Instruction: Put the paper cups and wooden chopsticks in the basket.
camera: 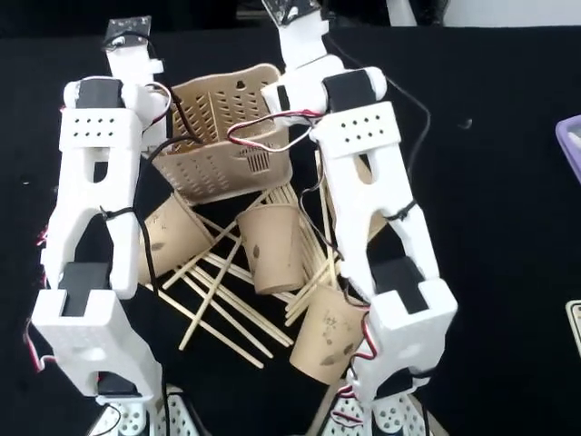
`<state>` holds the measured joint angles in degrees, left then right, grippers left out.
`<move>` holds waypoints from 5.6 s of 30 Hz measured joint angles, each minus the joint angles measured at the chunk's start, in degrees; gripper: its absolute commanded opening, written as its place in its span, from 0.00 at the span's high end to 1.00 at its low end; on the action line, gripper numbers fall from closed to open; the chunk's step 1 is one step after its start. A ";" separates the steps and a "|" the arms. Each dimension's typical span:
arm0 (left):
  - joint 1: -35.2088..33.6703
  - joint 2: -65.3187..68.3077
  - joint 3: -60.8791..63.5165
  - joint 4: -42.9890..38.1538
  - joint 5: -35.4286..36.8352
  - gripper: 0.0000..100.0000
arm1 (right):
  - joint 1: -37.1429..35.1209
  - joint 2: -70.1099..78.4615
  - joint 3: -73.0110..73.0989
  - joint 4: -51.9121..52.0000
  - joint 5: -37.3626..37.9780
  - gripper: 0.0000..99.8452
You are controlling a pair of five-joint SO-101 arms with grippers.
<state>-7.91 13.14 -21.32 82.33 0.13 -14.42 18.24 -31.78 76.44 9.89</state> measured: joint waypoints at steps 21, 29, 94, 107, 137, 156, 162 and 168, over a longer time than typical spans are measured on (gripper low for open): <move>2.37 -0.35 0.97 -0.18 -0.88 0.89 | 1.23 -20.57 31.56 -11.16 1.76 0.99; 2.20 0.62 0.79 -3.96 -0.97 0.86 | 2.64 -16.70 28.13 -13.01 1.76 0.94; -5.36 4.84 -1.85 -9.14 2.02 0.97 | 5.27 -15.91 48.70 -21.89 5.27 0.91; -5.36 4.84 -1.85 -9.14 2.02 0.97 | 5.27 -16.18 37.45 -15.30 5.54 0.91; -6.07 4.92 -2.29 -8.44 -6.07 0.97 | 1.58 -2.81 38.24 -16.88 1.49 0.99; -7.12 7.03 -10.99 -2.20 -7.74 0.84 | 1.58 -2.55 38.77 -17.05 1.49 0.99; -8.09 7.03 -19.60 -1.67 -1.32 0.84 | 1.58 -2.55 38.77 -17.05 1.49 0.99; -8.00 7.21 -20.48 -0.44 -0.88 0.84 | 1.58 -2.55 38.77 -17.05 1.49 0.99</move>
<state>-15.91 20.35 -41.80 81.89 -0.75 -12.84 15.69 6.99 59.38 11.38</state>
